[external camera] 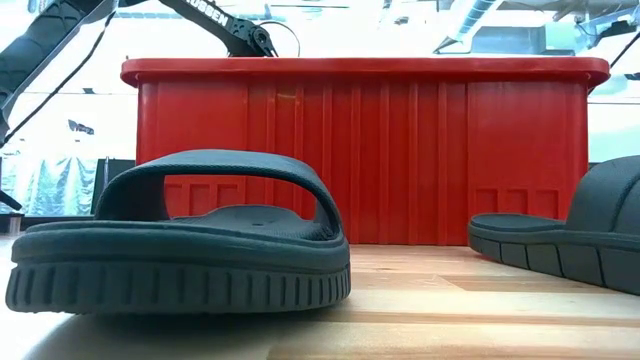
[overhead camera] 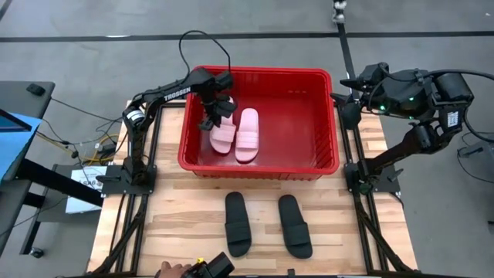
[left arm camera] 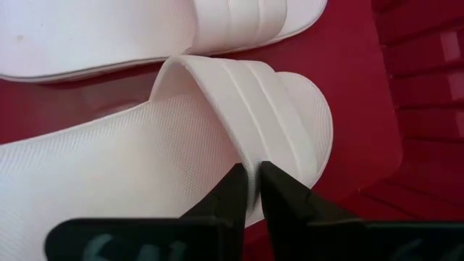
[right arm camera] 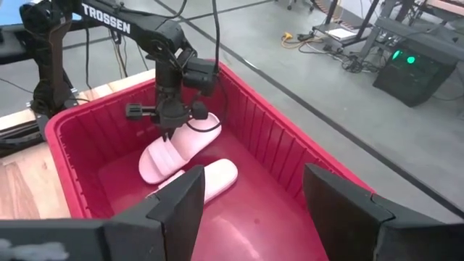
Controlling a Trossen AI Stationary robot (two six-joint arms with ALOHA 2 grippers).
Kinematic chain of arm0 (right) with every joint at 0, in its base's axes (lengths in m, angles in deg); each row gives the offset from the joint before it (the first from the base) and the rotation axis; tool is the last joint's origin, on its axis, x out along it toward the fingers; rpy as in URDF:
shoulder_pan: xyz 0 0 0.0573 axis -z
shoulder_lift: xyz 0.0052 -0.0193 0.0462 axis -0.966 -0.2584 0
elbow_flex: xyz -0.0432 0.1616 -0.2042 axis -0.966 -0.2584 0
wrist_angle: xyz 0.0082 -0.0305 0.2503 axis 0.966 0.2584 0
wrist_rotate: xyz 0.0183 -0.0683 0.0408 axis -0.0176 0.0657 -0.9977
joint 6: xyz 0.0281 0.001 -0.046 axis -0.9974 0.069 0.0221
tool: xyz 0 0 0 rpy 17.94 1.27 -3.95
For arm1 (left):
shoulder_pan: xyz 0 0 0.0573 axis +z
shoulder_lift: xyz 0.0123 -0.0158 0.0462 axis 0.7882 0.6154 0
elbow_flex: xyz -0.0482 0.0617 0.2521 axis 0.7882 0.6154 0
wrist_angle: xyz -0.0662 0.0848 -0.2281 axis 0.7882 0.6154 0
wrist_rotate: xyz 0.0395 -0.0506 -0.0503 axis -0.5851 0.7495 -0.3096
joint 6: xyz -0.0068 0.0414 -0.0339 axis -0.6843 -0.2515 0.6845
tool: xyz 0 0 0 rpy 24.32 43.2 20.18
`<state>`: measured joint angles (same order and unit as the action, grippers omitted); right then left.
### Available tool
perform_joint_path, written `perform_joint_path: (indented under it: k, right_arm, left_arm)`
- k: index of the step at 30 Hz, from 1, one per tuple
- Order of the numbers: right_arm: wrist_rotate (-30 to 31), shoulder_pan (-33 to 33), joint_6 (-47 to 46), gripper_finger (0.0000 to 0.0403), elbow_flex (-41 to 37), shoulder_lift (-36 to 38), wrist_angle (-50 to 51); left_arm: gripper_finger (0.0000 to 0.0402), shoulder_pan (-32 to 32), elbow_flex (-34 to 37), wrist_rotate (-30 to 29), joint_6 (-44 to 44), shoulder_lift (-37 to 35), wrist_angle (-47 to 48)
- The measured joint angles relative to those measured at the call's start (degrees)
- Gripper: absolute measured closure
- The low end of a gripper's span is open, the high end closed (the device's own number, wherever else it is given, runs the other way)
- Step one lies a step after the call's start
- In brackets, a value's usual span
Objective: Pick and place slides into bin
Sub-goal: Put the pink slide into the red container, then put the right black slide into the red container
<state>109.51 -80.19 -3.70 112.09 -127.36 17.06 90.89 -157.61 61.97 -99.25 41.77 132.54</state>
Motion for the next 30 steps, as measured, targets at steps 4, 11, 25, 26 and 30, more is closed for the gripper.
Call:
perform_joint_path:
  k: [4,11,25,26,30]
  right_arm:
    - [-0.60,0.00,0.00,0.0179,0.02,0.23,0.00]
    - [-1.05,0.00,-0.02,0.0179,0.02,0.36,0.00]
    - [-1.05,0.00,0.40,0.0179,0.02,0.36,0.00]
    - [-1.05,0.00,0.42,0.0179,0.02,0.36,0.00]
    - [-1.01,0.00,0.50,0.0179,0.02,0.34,0.00]
  left_arm:
    - [0.0360,0.00,0.00,1.13,0.18,-0.02,-0.01]
    - [0.0321,-0.02,-0.02,1.23,2.38,-0.02,-0.01]
    - [0.0287,-0.04,-0.02,-1.38,5.29,-0.02,0.03]
    - [0.0287,-0.04,-0.02,-1.98,5.81,-0.02,0.03]
    - [0.0287,-0.04,-0.02,-4.24,9.94,-0.02,0.03]
